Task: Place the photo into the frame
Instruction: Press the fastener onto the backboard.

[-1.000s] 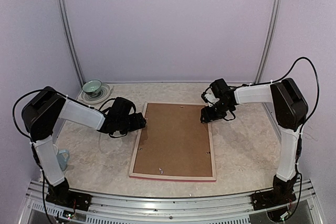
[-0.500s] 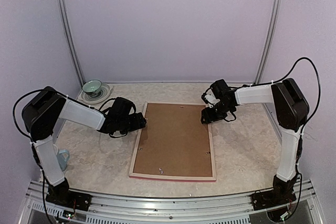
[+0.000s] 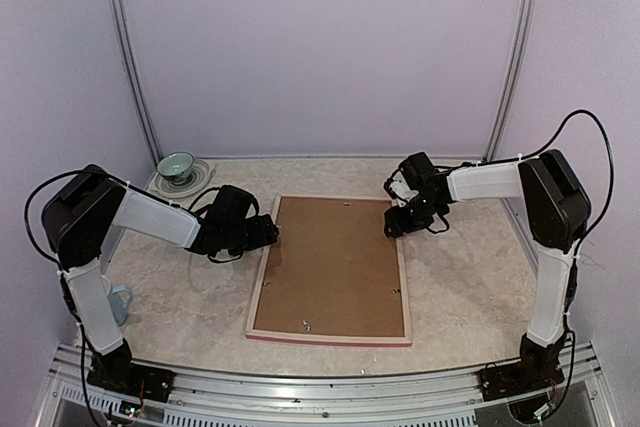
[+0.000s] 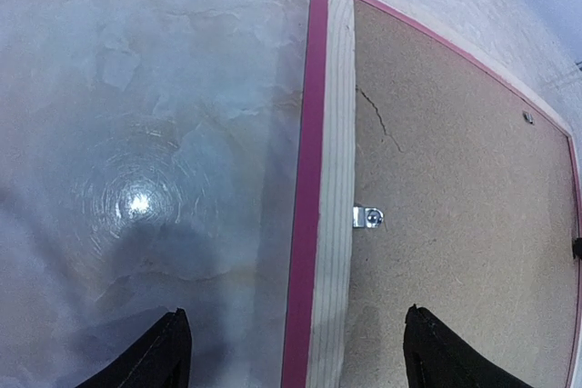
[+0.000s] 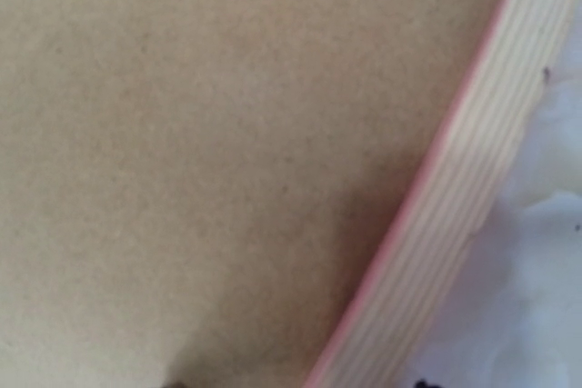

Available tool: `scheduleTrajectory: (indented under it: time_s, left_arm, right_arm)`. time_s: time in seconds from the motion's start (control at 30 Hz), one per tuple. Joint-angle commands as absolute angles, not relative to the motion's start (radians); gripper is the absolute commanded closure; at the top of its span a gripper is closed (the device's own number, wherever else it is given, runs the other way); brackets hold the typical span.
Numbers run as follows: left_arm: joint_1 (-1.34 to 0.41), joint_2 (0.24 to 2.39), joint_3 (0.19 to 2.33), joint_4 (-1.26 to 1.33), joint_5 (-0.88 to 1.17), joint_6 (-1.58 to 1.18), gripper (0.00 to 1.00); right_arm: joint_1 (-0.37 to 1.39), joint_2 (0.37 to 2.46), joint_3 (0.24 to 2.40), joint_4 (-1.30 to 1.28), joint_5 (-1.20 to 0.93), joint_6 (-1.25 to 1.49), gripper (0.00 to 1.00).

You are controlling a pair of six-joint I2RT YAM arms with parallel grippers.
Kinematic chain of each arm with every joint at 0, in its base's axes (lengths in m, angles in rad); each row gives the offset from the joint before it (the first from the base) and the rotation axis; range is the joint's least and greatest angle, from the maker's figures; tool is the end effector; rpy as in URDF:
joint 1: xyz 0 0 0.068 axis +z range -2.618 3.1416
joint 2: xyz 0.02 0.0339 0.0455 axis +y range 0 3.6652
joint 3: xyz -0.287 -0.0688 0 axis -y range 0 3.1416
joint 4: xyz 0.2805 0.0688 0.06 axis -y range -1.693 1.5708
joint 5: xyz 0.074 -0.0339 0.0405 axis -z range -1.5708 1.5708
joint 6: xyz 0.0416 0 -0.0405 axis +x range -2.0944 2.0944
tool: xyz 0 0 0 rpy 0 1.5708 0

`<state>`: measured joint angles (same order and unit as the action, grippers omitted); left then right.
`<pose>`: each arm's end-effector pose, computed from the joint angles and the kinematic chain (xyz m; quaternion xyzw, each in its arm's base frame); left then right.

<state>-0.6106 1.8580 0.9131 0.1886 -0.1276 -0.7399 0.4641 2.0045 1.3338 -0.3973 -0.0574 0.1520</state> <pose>0.3292 -0.2239 0.1175 -0.0844 0.9128 -0.2014 0.3451 0.4043 0.2050 0.1454 -0.1575 0.9553 0.1019 0.2285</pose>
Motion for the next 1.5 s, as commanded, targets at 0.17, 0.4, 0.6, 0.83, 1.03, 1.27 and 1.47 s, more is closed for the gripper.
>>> scheduleTrajectory:
  time_s: [0.17, 0.4, 0.6, 0.83, 1.03, 1.27, 1.47]
  left_arm:
    - [-0.612, 1.883, 0.899, 0.184, -0.118, -0.748, 0.21]
    - [-0.612, 1.884, 0.899, 0.186, -0.116, -0.749, 0.21]
    - [-0.613, 1.885, 0.899, 0.186, -0.116, -0.749, 0.21]
    - [-0.612, 1.894, 0.899, 0.183, -0.121, -0.749, 0.21]
    - [-0.612, 1.892, 0.894, 0.184, -0.122, -0.75, 0.21]
    - [-0.612, 1.888, 0.893, 0.186, -0.121, -0.751, 0.21]
    - [-0.612, 1.888, 0.89, 0.19, -0.12, -0.753, 0.21]
  right_arm:
    - [0.457, 2.016, 1.296, -0.5, 0.088, 0.154, 0.44]
    - [0.455, 2.008, 1.299, -0.502, 0.104, 0.161, 0.49]
    - [0.451, 2.016, 1.302, -0.505, 0.087, 0.166, 0.5]
    - [0.451, 2.017, 1.302, -0.502, 0.055, 0.171, 0.52]
    - [0.451, 2.02, 1.295, -0.5, 0.043, 0.176, 0.55]
    - [0.451, 2.02, 1.29, -0.5, 0.03, 0.179, 0.58]
    - [0.451, 2.017, 1.293, -0.506, 0.036, 0.18, 0.58]
